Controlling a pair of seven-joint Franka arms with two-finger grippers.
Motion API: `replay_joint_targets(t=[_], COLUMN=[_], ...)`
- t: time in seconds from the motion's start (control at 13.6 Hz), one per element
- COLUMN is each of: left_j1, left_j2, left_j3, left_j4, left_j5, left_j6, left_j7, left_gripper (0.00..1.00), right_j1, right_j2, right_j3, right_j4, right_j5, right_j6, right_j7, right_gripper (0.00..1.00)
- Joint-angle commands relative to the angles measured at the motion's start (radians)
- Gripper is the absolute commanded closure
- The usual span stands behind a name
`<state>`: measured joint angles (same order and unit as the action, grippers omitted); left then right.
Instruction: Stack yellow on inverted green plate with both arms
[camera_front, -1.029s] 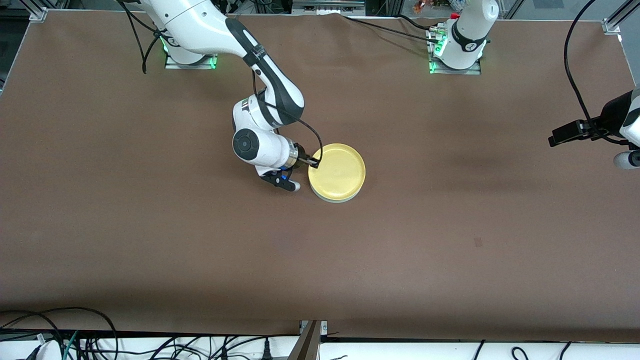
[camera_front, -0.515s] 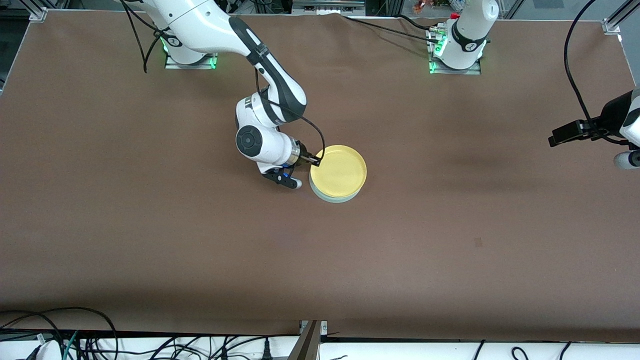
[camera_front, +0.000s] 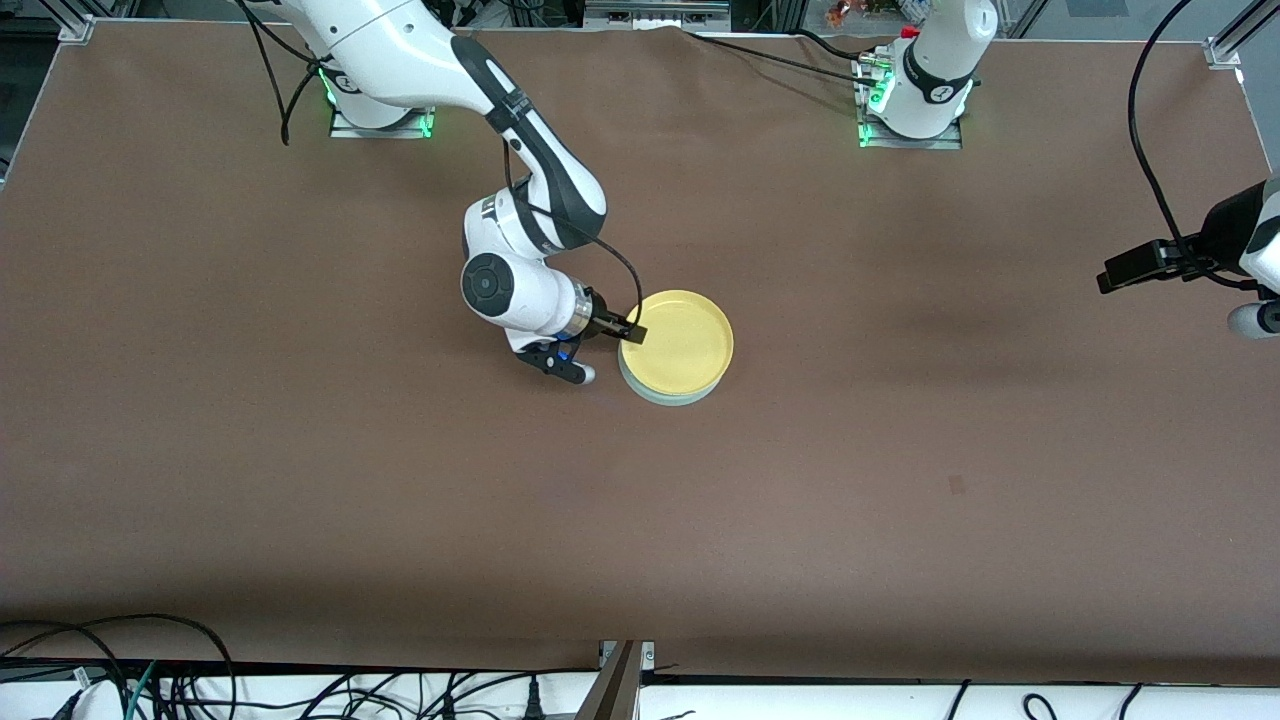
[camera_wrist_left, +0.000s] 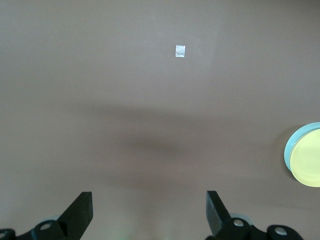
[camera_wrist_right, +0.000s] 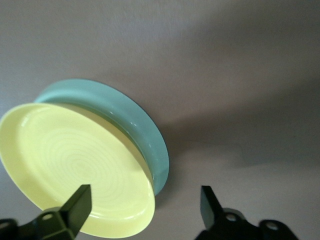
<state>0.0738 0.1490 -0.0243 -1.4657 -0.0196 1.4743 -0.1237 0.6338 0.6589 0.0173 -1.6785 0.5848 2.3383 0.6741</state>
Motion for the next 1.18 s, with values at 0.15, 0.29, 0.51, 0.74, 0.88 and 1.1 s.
replay_joint_targets(t=[0.15, 0.29, 0.51, 0.74, 0.88, 1.1], left_j1=[-0.002, -0.002, -0.002, -0.002, -0.002, 0.001], left_j2=[0.033, 0.040, 0.040, 0.041, 0.041, 0.041], left_j3=[0.000, 0.000, 0.000, 0.000, 0.000, 0.000], left_j4=[0.059, 0.073, 0.073, 0.073, 0.073, 0.073], left_j5=[0.006, 0.007, 0.009, 0.009, 0.009, 0.007], left_j6=[-0.003, -0.005, -0.005, -0.005, -0.005, -0.005], left_j7=[0.021, 0.021, 0.021, 0.021, 0.021, 0.021], left_gripper=[0.00, 0.00, 0.00, 0.00, 0.00, 0.00], right_j1=[-0.016, -0.016, -0.017, -0.017, -0.017, -0.022], right_j2=[-0.118, -0.192, -0.295, -0.392, -0.430, -0.501], right_j3=[-0.187, -0.262, -0.408, -0.538, -0.614, -0.684], right_j4=[0.038, 0.042, 0.048, 0.071, 0.104, 0.149], right_j5=[-0.099, -0.259, -0.309, -0.309, -0.307, -0.312], right_j6=[-0.194, -0.293, -0.385, -0.519, -0.627, -0.737], right_j7=[0.007, 0.005, -0.025, -0.109, -0.198, -0.266], right_gripper=[0.00, 0.00, 0.00, 0.00, 0.00, 0.00])
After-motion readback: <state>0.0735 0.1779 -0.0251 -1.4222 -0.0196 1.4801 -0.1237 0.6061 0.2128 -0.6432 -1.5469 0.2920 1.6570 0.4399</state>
